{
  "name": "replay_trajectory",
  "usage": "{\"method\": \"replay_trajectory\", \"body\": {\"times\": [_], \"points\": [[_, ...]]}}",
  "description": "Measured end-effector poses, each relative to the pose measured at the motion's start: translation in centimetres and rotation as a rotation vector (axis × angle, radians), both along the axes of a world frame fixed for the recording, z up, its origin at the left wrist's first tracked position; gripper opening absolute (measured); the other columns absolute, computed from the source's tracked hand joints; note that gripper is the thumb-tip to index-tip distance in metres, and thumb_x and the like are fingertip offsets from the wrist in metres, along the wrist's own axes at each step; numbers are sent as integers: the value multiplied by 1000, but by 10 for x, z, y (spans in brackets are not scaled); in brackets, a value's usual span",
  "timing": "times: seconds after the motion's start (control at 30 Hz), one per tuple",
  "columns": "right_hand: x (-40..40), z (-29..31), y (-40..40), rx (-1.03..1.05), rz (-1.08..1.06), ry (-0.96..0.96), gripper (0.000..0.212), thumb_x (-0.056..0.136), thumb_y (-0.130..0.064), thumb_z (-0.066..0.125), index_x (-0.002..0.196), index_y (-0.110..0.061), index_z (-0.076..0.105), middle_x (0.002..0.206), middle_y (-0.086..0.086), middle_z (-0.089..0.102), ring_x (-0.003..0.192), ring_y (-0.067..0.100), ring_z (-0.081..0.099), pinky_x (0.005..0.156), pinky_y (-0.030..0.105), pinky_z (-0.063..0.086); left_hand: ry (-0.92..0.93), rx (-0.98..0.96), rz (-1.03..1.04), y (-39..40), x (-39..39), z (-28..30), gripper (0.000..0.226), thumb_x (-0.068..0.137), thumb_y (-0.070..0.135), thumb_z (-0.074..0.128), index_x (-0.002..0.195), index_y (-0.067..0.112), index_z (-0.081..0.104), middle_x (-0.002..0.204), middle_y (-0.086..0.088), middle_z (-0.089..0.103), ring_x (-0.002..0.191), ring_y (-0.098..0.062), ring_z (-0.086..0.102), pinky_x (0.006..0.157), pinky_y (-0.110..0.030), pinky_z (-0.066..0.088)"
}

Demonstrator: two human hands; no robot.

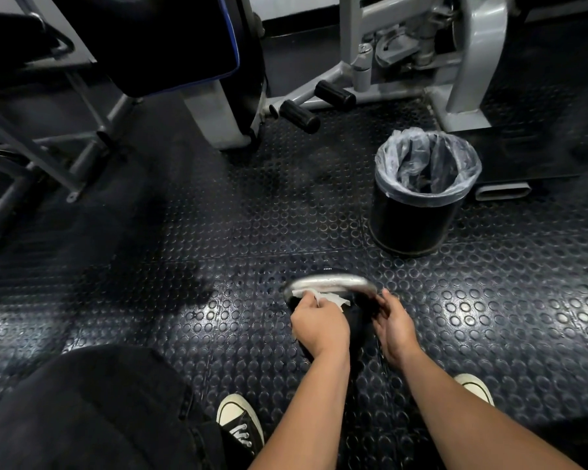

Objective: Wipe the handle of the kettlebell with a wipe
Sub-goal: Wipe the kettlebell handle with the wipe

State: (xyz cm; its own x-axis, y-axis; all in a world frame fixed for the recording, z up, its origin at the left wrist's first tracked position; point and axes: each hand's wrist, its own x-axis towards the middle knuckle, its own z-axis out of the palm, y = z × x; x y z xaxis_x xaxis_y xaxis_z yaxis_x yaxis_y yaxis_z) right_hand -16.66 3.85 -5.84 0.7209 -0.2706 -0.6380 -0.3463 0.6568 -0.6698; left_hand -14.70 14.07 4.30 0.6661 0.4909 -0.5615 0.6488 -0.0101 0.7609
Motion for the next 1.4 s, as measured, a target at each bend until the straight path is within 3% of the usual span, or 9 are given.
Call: {"method": "replay_trajectory", "body": {"times": [0.13, 0.2, 0.33, 0.47, 0.63, 0.87, 1.1, 1.27, 1.4], "points": [[1, -2, 0, 8, -14, -3, 23, 103, -34, 47, 106, -22, 67, 109, -5, 72, 107, 9, 62, 102, 30, 41, -23, 69, -34, 2, 0, -1, 41, 102, 4, 53, 143, 8, 58, 144, -1, 62, 127, -22, 62, 88, -20, 42], [1, -2, 0, 12, -29, -3, 23, 103, -32, 47, 105, -20, 67, 109, -4, 71, 108, 10, 62, 102, 30, 42, -37, 167, -118, 1, -1, -1, 42, 103, 6, 50, 143, 12, 59, 135, -1, 67, 108, -20, 66, 81, -21, 43], [2, -5, -1, 16, -43, 4, 22, 102, -32, 50, 105, -20, 68, 105, -5, 73, 108, 10, 63, 105, 31, 42, -23, 269, -229, 5, -6, -10, 38, 102, 5, 45, 128, 14, 71, 77, 8, 60, 68, -7, 50, 60, -22, 39], [2, -8, -1, 9, -44, 5, 21, 101, -32, 50, 104, -21, 68, 106, -7, 72, 110, 11, 62, 107, 32, 41, -40, 303, -249, 5, -5, -5, 42, 105, 8, 45, 143, 18, 60, 117, -6, 73, 82, -12, 62, 72, -22, 47], [1, -2, 1, 2, -31, 7, 22, 102, -31, 49, 103, -20, 69, 102, -5, 74, 104, 10, 64, 94, 29, 45, -67, 350, -337, -1, -16, -10, 46, 104, 10, 44, 146, 22, 58, 109, -9, 75, 91, -20, 63, 81, -28, 51], [1, -6, -1, -10, -31, 16, 21, 102, -32, 49, 102, -23, 68, 100, -9, 73, 104, 8, 63, 99, 29, 42, -61, -4, 100, 0, 0, -11, 39, 102, 4, 55, 141, 6, 60, 139, -3, 65, 127, -20, 62, 91, -16, 40], [1, -3, -1, -12, -18, 9, 20, 103, -32, 46, 101, -25, 65, 101, -10, 68, 98, 4, 60, 94, 26, 41, -40, -397, 358, 8, 8, -37, 45, 94, -5, 59, 136, 9, 63, 141, -15, 62, 132, -33, 58, 113, -45, 46], [2, -8, -1, -10, -15, 13, 20, 103, -32, 47, 103, -25, 65, 106, -11, 68, 100, 3, 59, 100, 28, 39, -66, -643, 467, 10, 19, -39, 42, 102, -9, 47, 144, -3, 52, 131, -13, 61, 123, -20, 58, 105, -26, 43], [3, -14, -2, -15, 6, 14, 22, 102, -35, 47, 104, -25, 66, 106, -12, 69, 104, 4, 58, 103, 30, 39, -79, -796, 472, 13, 18, -43, 46, 107, -4, 40, 153, -1, 41, 149, -13, 50, 134, -15, 50, 100, -22, 45]]}}
